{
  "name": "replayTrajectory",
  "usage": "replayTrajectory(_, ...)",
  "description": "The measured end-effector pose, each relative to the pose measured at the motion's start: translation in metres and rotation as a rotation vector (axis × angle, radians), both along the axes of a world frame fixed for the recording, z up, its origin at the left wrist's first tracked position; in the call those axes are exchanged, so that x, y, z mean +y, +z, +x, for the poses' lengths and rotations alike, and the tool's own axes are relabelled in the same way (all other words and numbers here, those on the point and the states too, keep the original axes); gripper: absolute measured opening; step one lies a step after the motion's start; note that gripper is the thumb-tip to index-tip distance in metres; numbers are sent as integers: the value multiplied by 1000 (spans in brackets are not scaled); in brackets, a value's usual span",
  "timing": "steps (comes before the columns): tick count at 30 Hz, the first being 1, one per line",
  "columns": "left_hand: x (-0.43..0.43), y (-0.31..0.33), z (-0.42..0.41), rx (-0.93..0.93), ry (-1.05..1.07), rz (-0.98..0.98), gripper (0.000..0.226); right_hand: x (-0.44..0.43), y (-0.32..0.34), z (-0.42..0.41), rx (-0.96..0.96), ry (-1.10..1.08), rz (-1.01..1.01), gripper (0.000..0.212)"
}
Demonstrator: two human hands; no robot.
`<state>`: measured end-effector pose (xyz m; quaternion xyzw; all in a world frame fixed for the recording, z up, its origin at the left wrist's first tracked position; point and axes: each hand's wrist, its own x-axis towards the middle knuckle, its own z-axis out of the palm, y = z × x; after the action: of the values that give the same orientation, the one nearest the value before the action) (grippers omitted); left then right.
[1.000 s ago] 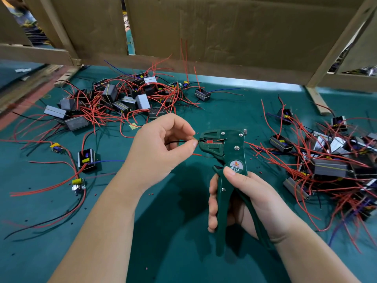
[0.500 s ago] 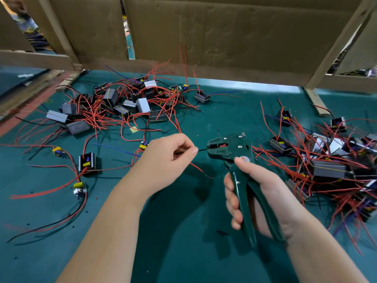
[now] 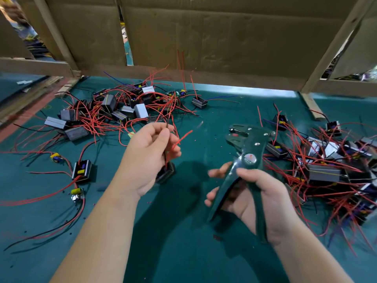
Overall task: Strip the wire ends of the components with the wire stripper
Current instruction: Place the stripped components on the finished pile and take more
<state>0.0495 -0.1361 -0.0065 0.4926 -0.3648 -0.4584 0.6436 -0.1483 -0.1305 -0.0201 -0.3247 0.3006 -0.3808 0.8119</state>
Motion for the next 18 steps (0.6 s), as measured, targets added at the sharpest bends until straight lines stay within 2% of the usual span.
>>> replayTrajectory(2,1,5,-10,272,-35,-24,25,6,-2,8,-69,78,-63,54)
replayTrajectory(4,1,7,-21,420,-66,-29,23,10,-4,15,-115,156,-110,63)
replayTrajectory(8,1,3,-32,506,-97,24,9,13,-3,22,-141,197,-106,66)
replayTrajectory(10,0,2,-32,513,-68,30,13,11,-2,23,-130,168,-82,77)
replayTrajectory(13,-1,-1,-31,406,-40,37,19,10,-2,23,-134,137,-76,82)
replayTrajectory(16,0,-8,-31,45,16,39,20,10,-3,21,-161,140,-76,77)
replayTrajectory(18,0,-9,-30,-74,16,2,20,10,-4,20,-160,151,-72,70)
